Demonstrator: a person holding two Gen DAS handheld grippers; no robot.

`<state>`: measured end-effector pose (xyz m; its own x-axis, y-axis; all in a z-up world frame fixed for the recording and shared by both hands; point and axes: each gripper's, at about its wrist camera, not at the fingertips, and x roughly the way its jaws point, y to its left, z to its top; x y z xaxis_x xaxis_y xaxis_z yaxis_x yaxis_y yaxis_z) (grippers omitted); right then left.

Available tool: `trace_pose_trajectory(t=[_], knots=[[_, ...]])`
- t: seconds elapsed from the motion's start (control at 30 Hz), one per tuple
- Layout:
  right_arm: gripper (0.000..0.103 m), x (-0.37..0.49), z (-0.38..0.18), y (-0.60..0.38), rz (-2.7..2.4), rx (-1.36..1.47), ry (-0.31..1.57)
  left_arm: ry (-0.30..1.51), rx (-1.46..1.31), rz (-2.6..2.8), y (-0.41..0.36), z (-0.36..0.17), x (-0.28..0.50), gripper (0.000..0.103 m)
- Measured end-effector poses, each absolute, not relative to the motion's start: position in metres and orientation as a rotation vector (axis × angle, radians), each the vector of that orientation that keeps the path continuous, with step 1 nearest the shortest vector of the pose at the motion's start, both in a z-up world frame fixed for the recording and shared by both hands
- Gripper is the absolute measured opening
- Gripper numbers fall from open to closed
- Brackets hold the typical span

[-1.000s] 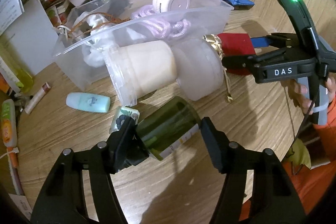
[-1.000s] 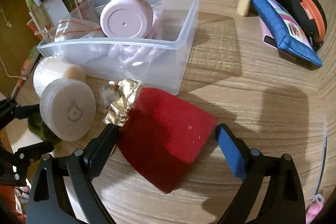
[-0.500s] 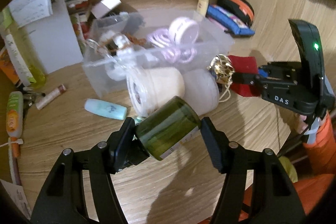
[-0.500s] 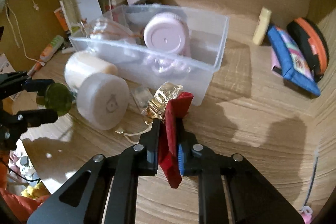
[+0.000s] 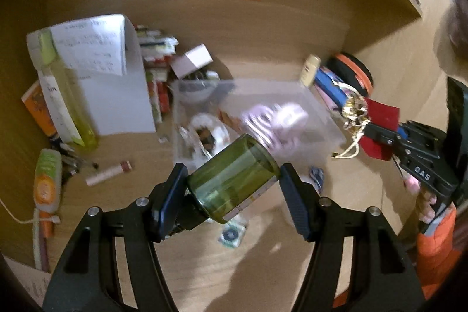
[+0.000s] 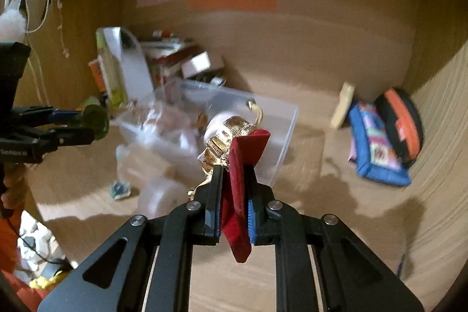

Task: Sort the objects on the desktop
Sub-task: 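Carry green bottle and red pouch into clear bin and open both tools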

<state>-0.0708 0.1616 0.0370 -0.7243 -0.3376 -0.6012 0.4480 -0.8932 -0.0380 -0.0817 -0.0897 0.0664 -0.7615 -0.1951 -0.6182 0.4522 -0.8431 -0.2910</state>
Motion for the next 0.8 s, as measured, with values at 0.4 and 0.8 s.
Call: trace_pose_trajectory(t=[0.4, 0.8], knots=[[0.012, -0.137, 0.053, 0.145, -2.616, 0.858, 0.204, 0.681, 0.803, -2.581, -0.128, 0.085, -0.129, 0.064], [0.012, -0.189, 0.016, 0.133, -2.597, 0.984, 0.186, 0.736, 0.953, -2.556, -0.156, 0.059, -0.191, 0.064]])
